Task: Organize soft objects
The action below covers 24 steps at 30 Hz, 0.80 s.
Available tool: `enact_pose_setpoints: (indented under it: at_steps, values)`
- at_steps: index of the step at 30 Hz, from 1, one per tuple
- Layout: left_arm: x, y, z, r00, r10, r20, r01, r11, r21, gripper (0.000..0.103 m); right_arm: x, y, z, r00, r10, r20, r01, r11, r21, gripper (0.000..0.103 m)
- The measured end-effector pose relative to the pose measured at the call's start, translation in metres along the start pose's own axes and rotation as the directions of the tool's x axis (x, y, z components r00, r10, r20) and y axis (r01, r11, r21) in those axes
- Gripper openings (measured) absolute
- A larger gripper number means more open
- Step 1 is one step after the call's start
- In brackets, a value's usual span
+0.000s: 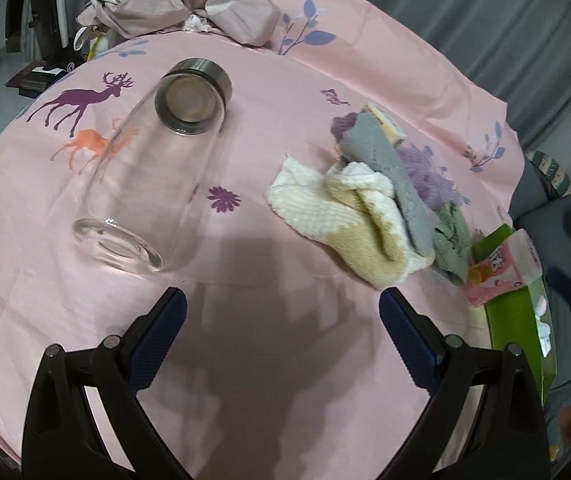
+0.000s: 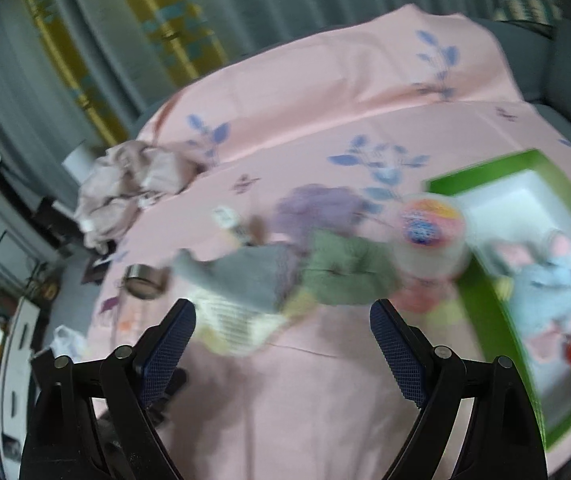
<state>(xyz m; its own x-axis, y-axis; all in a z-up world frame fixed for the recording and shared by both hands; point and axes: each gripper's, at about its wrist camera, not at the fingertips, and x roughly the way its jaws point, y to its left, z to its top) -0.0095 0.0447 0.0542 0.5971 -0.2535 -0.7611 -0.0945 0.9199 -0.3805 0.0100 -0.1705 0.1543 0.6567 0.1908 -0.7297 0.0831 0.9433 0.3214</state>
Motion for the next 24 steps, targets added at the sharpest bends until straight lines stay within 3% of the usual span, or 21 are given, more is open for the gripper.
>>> enact_pose_setpoints:
  at_steps: [2, 4, 8, 10, 15, 20, 22, 24]
  values:
    - [0.001, 0.002, 0.001, 1.0, -0.02, -0.015, 0.02, 1.0, -0.009, 0.096, 0.018, 0.017, 0.009, 0.999, 0.005, -0.033, -0.006, 0.999, -0.037, 0.087]
    - [0.0, 0.004, 0.002, 0.999, -0.042, -0.02, 0.041, 0.999, -0.021, 0.096, 0.034, 0.033, 0.02, 0.997, -0.006, -0.072, -0.001, 0.995, -0.098, 0.074]
    - [-0.001, 0.007, 0.005, 1.0, -0.019, -0.014, 0.019, 0.999, -0.03, 0.093, 0.076, 0.065, 0.046, 0.99, -0.056, -0.126, 0.036, 0.987, -0.157, 0.069]
    - [-0.001, 0.009, 0.006, 1.0, -0.021, -0.013, 0.021, 0.999, -0.041, 0.091, 0.098, 0.077, 0.055, 0.985, -0.092, -0.149, 0.062, 0.979, -0.194, 0.06]
    - [-0.002, 0.017, 0.011, 0.997, -0.076, -0.024, 0.074, 0.994, -0.082, 0.084, 0.143, 0.09, 0.066, 0.972, -0.168, -0.163, 0.125, 0.961, -0.246, 0.056]
    - [0.003, 0.016, 0.012, 0.997, -0.073, -0.036, 0.069, 0.992, -0.104, 0.084, 0.177, 0.099, 0.072, 0.963, -0.192, -0.189, 0.14, 0.956, -0.256, 0.052]
    - [0.003, 0.012, 0.012, 0.995, -0.088, -0.039, 0.084, 0.992, -0.094, 0.084, 0.186, 0.103, 0.07, 0.959, -0.22, -0.178, 0.161, 0.941, -0.296, 0.036]
    - [0.004, 0.01, 0.012, 0.995, -0.088, -0.04, 0.084, 0.993, -0.087, 0.084, 0.188, 0.1, 0.066, 0.968, -0.185, -0.167, 0.134, 0.951, -0.28, 0.031]
